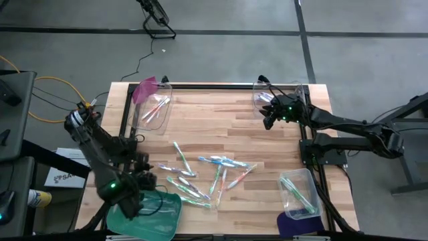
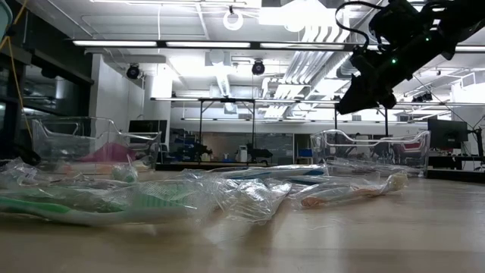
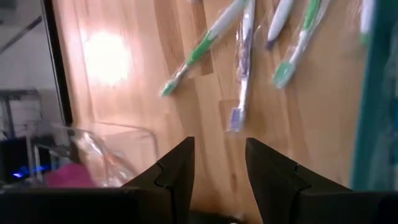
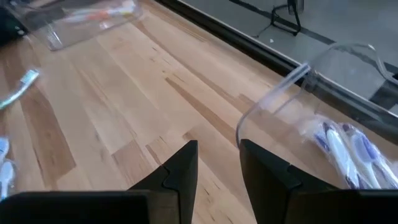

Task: Pick & Place Toothbrushes
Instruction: Put the green toothbrush into the white bin

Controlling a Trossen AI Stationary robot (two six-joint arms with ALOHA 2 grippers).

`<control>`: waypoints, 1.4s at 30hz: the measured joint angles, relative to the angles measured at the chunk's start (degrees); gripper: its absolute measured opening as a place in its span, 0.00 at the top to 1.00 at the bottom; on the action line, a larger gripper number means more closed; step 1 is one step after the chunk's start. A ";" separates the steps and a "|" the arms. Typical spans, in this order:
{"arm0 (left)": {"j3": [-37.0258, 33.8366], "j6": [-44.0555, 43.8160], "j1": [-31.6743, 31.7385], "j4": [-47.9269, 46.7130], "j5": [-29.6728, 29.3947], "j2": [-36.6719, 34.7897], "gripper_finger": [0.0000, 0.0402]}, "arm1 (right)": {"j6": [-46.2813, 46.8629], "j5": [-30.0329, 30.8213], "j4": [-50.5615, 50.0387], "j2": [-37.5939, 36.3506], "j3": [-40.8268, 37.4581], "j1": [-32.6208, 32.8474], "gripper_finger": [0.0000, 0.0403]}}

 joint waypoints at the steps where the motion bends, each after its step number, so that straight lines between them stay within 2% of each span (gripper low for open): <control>1: 0.00 3.00 1.55 0.72 0.05 0.00 0.66 | -0.02 -0.07 0.29 0.00 0.00 0.01 0.72; 10: 0.00 30.35 16.68 8.96 0.09 0.02 0.66 | -2.04 -5.85 0.53 0.00 0.00 0.01 0.72; 13: 0.00 38.10 21.39 11.43 0.20 0.02 0.66 | -3.74 -10.29 0.50 0.00 0.00 -0.02 0.72; 17: -0.63 45.80 26.71 14.26 3.20 0.02 0.66 | -7.27 -18.05 0.50 0.00 0.00 0.13 0.72; 19: -2.22 49.33 29.04 15.62 4.44 0.02 0.66 | -8.86 -19.59 0.50 0.00 0.00 0.67 0.72; 27: -9.82 58.28 37.33 21.58 10.18 -0.05 0.66 | -13.85 -20.67 0.42 -1.52 0.00 5.38 0.72; 33: -14.87 72.77 42.09 32.85 17.85 -0.45 0.66 | -13.98 -20.65 0.44 -1.84 0.00 8.23 0.72; 36: -16.48 78.98 43.51 37.83 19.30 -0.45 0.66 | -13.98 -20.66 0.43 -1.81 0.00 8.55 0.72; 42: -18.98 83.24 46.39 44.89 25.26 -0.46 0.66 | -13.86 -20.60 0.45 -1.81 0.00 8.46 0.72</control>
